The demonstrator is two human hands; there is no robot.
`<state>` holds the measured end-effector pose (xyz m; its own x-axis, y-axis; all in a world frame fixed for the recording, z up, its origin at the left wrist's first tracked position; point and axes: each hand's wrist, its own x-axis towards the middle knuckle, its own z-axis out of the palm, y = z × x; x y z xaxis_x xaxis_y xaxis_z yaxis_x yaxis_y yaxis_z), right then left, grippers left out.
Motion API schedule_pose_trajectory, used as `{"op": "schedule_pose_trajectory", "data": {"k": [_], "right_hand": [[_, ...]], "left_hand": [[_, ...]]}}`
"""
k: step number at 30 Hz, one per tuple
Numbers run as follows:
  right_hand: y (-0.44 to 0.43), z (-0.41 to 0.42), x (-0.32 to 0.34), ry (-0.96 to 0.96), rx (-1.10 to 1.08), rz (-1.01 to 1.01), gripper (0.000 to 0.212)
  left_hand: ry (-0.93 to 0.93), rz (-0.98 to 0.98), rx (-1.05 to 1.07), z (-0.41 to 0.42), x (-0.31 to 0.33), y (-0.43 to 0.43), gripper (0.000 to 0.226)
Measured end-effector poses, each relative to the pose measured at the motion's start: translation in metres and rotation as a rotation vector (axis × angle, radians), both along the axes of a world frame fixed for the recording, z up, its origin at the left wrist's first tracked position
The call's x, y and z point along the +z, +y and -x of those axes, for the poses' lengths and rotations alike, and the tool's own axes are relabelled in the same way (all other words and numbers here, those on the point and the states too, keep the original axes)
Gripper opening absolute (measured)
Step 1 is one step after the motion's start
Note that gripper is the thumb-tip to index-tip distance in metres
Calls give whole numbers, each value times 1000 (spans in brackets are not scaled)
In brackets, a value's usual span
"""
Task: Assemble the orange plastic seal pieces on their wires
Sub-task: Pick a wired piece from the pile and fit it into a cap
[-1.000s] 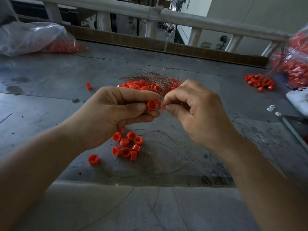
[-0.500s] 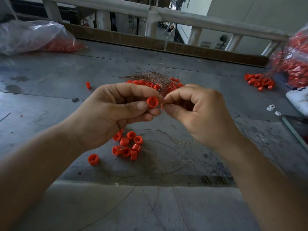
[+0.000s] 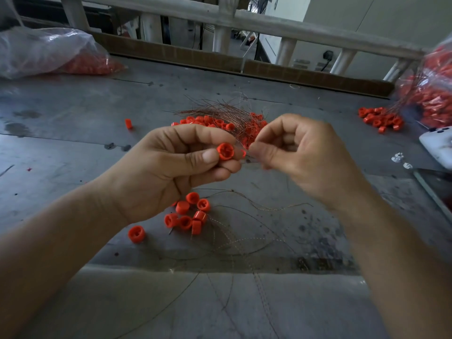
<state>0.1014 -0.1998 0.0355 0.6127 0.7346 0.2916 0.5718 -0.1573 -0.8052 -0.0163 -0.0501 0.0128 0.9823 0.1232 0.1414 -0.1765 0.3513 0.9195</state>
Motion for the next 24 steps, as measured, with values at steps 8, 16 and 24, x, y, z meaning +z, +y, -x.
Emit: {"op": "schedule_pose_trajectory", "data": {"k": [8, 16, 24], "right_hand": [[-13, -55, -15, -252, -394, 168, 20], [-8, -71, -43, -294, -359, 459, 11], [-4, -76, -49, -340, -338, 503, 6]], "left_hand": [[54, 61, -52, 1, -1, 2, 20], [72, 77, -26, 2, 0, 2, 22], [84, 85, -31, 0, -2, 3, 22]]}}
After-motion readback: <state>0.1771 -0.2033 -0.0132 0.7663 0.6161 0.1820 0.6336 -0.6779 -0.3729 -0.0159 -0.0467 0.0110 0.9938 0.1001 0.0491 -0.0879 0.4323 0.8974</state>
